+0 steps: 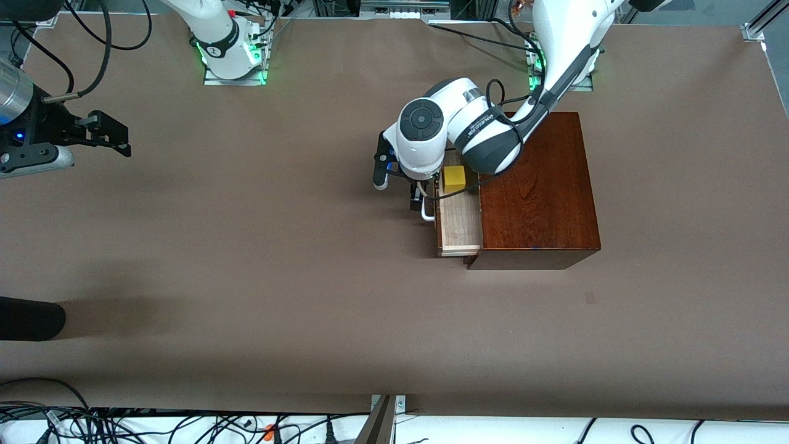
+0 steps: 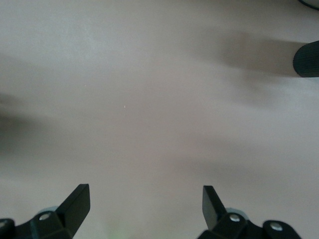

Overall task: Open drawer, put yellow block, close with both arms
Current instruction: 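Push the drawer closed into the box with the left gripper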

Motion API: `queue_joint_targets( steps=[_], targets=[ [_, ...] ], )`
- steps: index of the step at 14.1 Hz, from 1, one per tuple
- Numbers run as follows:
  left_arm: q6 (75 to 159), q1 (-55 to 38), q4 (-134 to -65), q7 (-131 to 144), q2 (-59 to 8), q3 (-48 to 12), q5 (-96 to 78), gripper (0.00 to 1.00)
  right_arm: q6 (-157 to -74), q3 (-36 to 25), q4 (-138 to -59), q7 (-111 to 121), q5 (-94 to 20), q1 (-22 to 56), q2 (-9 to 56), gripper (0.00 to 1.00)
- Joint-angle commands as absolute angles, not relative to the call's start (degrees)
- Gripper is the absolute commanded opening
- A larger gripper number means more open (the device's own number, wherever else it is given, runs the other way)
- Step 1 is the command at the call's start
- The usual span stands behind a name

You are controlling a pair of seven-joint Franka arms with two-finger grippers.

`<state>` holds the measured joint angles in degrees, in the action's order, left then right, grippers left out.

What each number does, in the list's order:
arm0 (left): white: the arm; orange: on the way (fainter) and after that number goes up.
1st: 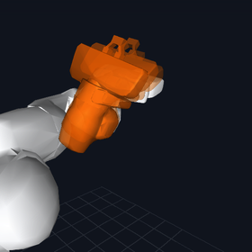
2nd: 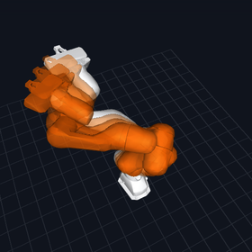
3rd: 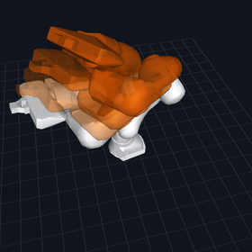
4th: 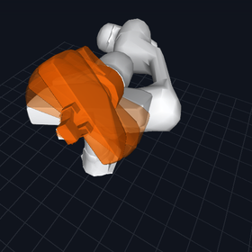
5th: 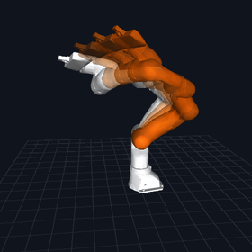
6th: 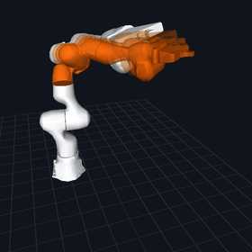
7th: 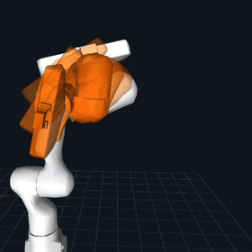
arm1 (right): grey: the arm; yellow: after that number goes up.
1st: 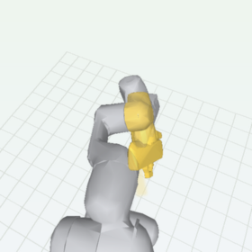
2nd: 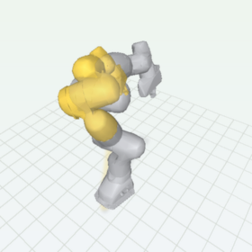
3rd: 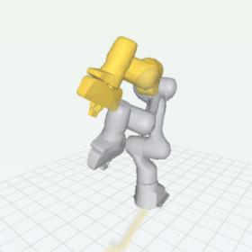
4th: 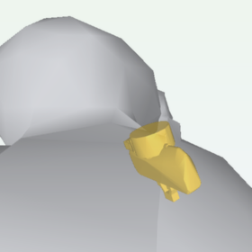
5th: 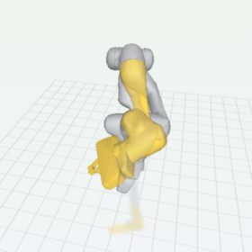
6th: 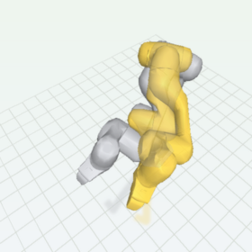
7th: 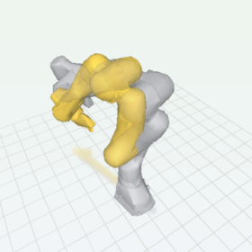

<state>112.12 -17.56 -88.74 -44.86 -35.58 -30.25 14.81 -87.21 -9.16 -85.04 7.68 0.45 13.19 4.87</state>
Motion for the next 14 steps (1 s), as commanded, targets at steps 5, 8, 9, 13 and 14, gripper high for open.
queue_joint_targets(
  steps=[5,8,9,13,14],
  targets=[
    [103.1,-12.9,-90.6,-44.9,-31.8,-29.5,17.7,1.0,-86.2,-8.9,-84.6,8.0,1.0,13.4,4.2,1.0],
    [102.2,-12.0,-90.6,-45.0,-31.1,-29.6,17.7,1.0,-86.2,-8.9,-84.6,8.0,1.0,13.4,4.2,1.0],
    [102.2,-11.6,-90.6,-45.0,-31.0,-29.7,17.7,1.0,-86.3,-8.9,-84.6,8.0,1.0,13.4,4.2,1.0],
    [102.2,-11.1,-90.5,-44.9,-30.0,-29.7,17.6,1.0,-86.2,-8.9,-84.6,8.0,1.0,13.4,4.2,1.0],
    [102.1,-10.5,-90.5,-44.4,-29.4,-29.9,17.4,1.0,-86.2,-8.9,-84.6,8.0,1.0,13.4,4.2,1.0]
  ],
)
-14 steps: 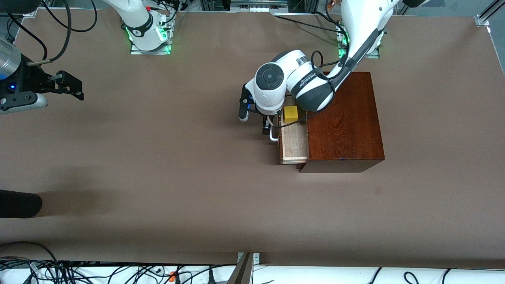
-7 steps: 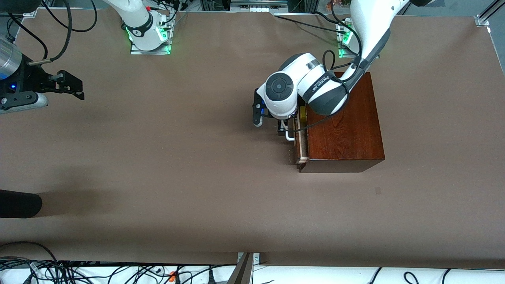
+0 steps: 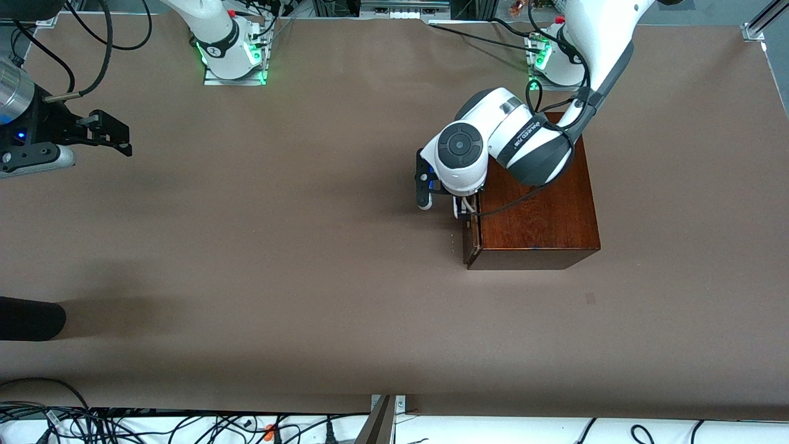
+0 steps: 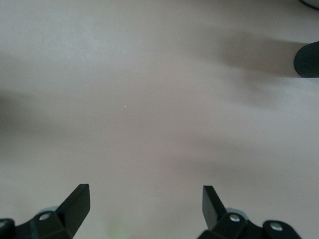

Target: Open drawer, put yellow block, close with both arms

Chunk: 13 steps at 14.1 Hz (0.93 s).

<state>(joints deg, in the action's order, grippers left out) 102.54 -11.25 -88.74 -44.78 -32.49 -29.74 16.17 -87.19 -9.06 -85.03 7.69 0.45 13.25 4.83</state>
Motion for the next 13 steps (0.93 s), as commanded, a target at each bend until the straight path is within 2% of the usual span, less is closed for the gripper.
queue_joint_targets(
  steps=[1,5,10,13],
  targets=[
    [102.1,-10.2,-90.3,-43.9,-28.9,-30.0,16.7,1.0,-86.2,-8.9,-84.6,8.0,1.0,13.4,4.2,1.0],
    [100.7,-9.8,-87.4,-37.6,-25.5,-29.8,12.6,1.0,-86.2,-8.9,-84.6,8.0,1.0,13.4,4.2,1.0],
    [90.5,-1.4,-81.0,-33.8,-22.0,-29.9,8.4,1.0,-86.2,-9.0,-84.6,8.0,0.9,13.4,4.2,1.0],
    [88.4,5.3,-80.3,-27.3,-19.1,-29.7,9.0,1.0,-86.2,-9.0,-84.6,8.0,0.9,13.4,4.2,1.0]
  ],
)
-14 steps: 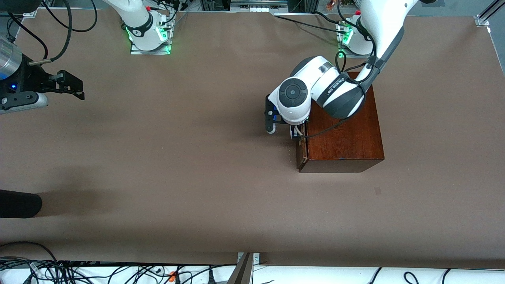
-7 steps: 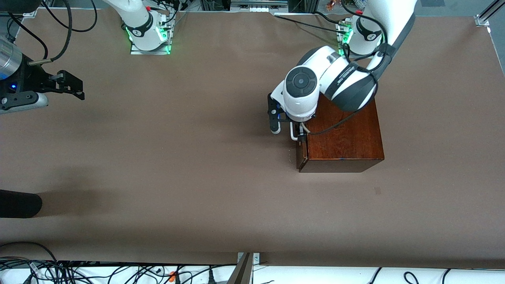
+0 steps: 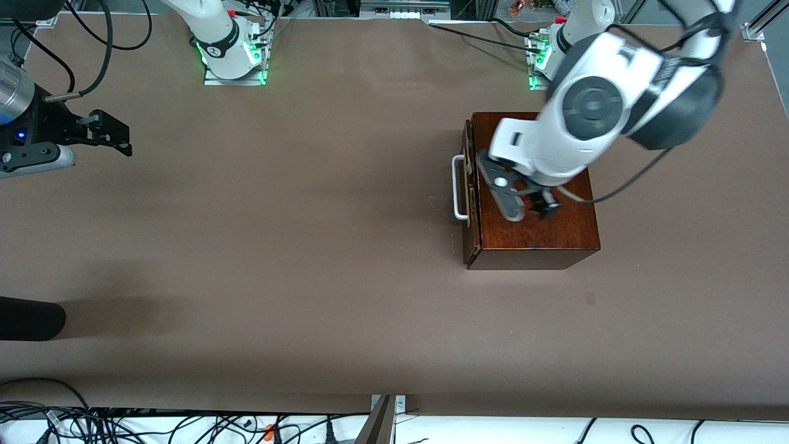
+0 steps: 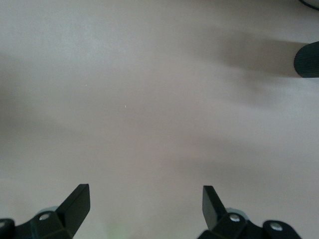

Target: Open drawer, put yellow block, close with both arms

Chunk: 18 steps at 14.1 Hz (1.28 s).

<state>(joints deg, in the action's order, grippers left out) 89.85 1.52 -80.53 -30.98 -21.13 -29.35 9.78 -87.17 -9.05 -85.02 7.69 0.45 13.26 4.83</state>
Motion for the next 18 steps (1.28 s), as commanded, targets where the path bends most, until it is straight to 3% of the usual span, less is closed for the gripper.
queue_joint_targets(
  steps=[1,5,14,15,18],
  targets=[
    [88.4,7.1,-80.3,-27.0,-18.9,-29.5,9.2,1.0,-86.2,-9.0,-84.6,8.1,0.9,13.4,4.2,1.0],
    [88.5,11.6,-77.1,-24.6,-17.8,-29.7,10.0,1.0,-86.2,-9.0,-84.6,8.1,0.9,13.4,4.2,1.0],
    [83.6,13.8,-70.8,11.4,-17.8,-28.7,9.2,1.0,-86.2,-8.9,-84.6,8.1,0.9,13.4,4.2,1.0],
    [83.7,12.7,-70.8,11.5,-17.1,-26.3,9.2,1.0,-86.3,-8.9,-84.6,8.1,0.9,13.4,4.2,1.0],
    [83.8,-0.6,-73.7,11.3,-12.5,-7.4,3.6,1.0,-86.3,-8.9,-84.6,8.1,0.9,13.4,4.2,1.0]
  ],
)
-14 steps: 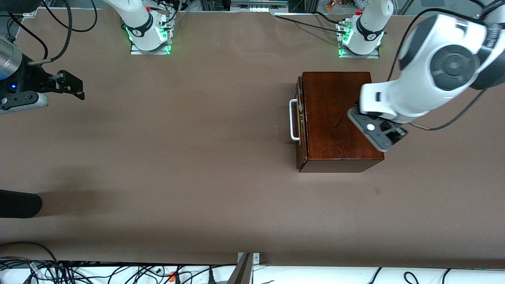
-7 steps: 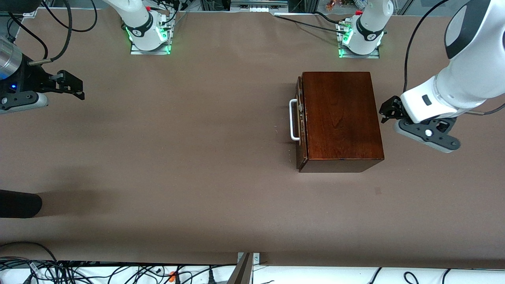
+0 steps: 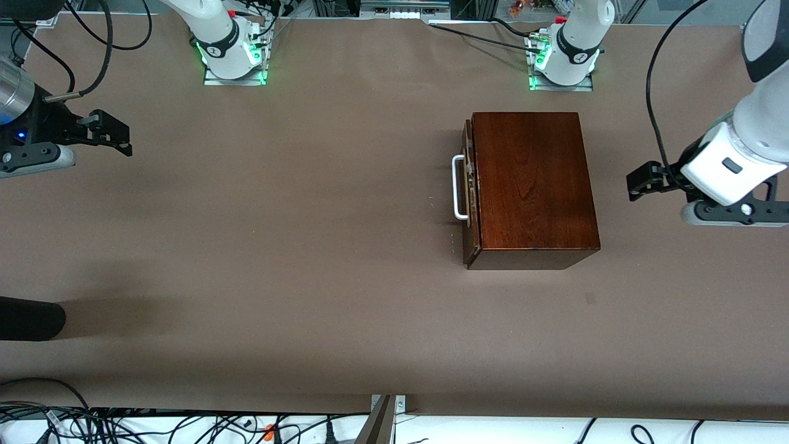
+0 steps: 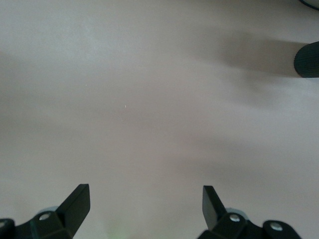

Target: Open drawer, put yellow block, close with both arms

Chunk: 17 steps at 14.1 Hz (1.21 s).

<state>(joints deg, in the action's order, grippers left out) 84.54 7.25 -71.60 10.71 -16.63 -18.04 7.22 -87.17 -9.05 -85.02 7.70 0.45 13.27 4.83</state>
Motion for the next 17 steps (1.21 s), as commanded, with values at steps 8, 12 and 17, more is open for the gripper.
queue_joint_targets(
  steps=[8,12,17],
  targets=[
    [95.7,-2.9,-94.2,4.5,0.4,-0.5,0.4,1.0,-86.7,-9.1,-84.6,8.2,0.9,13.3,4.3,1.0],
    [95.7,-2.9,-94.3,4.0,0.4,-0.6,0.5,1.0,-87.0,-9.1,-84.6,8.2,0.9,13.3,4.4,1.0],
    [95.7,-2.9,-94.2,3.9,0.4,-0.6,0.5,1.0,-87.0,-9.1,-84.6,8.2,0.9,13.3,4.4,1.0]
  ],
)
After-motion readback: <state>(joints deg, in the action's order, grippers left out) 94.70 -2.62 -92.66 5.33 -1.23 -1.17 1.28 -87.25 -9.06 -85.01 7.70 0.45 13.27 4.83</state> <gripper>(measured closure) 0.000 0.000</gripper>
